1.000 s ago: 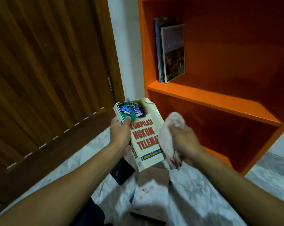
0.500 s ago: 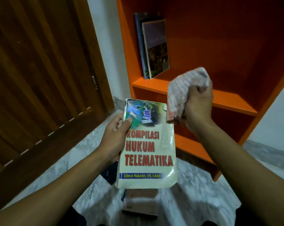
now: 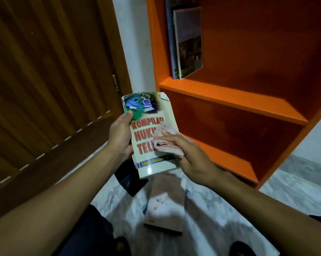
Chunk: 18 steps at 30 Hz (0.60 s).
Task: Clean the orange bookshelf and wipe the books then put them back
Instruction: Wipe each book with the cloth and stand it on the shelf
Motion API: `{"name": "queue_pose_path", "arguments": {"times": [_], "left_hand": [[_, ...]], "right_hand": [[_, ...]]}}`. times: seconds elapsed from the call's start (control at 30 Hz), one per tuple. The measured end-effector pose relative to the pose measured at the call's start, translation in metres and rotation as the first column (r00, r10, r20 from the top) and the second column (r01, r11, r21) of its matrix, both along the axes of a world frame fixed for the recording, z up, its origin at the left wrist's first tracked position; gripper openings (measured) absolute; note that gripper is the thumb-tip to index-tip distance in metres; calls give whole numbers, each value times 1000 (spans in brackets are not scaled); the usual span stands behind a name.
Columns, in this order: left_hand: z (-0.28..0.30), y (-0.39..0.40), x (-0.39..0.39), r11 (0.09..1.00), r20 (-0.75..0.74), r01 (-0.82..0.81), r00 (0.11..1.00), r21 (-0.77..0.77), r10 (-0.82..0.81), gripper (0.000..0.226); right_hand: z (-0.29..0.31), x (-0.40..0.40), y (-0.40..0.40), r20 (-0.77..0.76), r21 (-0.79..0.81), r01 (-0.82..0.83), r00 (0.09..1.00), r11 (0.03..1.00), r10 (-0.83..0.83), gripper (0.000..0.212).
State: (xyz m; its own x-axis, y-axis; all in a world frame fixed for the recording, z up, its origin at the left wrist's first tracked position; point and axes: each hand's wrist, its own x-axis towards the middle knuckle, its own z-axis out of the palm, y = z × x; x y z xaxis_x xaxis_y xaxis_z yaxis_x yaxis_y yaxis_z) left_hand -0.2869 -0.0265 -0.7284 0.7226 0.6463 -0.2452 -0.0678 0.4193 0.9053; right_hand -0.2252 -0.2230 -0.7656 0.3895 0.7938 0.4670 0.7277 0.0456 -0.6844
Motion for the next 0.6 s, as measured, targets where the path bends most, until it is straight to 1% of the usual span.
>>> {"name": "queue_pose_path", "arguments": {"times": [0.07, 0.13, 0.23, 0.3, 0.33, 0.37, 0.4, 0.47, 0.5, 0.57, 0.6], "left_hand": [[2, 12, -4, 999, -11, -40, 999, -23, 39, 37], [3, 22, -9, 998, -21, -66, 998, -19, 65, 36], [0, 33, -16, 996, -31, -82, 996, 21, 83, 35], [-3, 37, -19, 994, -62, -80, 994, 74, 85, 34], [-4, 38, -20, 992, -77, -72, 994, 106, 81, 33], [-6, 39, -21, 989, -84, -61, 994, 135, 73, 31], [-7, 39, -22, 985, -86, -50, 994, 164, 65, 28], [-10, 37, -23, 975, -85, -20, 996, 220, 39, 21], [-11, 34, -25, 970, -92, 6, 996, 244, 17, 18], [-11, 22, -27, 957, -119, 90, 991, 276, -58, 20], [-10, 16, -27, 948, -131, 138, 986, 287, -103, 22]], "right_hand": [[-4, -8, 0, -60, 11, -43, 997, 999, 44, 59], [-8, -14, -1, -120, -22, -66, 991, 998, 63, 50], [-10, -16, 1, -228, -107, -64, 973, 992, 38, 42], [-5, -13, 4, -283, -112, -71, 958, 991, 36, 28], [-1, -10, 6, -306, -99, -51, 952, 994, 18, 21], [5, -8, 7, -345, -73, -4, 938, 997, -21, 18], [8, -2, 9, -386, -43, 85, 917, 995, -95, 18], [15, 11, 11, -492, 42, 269, 844, 962, -214, 15], [16, 19, 13, -565, 73, 361, 783, 930, -260, 15], [19, 37, 17, -718, 81, 555, 609, 828, -338, 20], [23, 45, 19, -774, 76, 631, 525, 772, -353, 19]]}}
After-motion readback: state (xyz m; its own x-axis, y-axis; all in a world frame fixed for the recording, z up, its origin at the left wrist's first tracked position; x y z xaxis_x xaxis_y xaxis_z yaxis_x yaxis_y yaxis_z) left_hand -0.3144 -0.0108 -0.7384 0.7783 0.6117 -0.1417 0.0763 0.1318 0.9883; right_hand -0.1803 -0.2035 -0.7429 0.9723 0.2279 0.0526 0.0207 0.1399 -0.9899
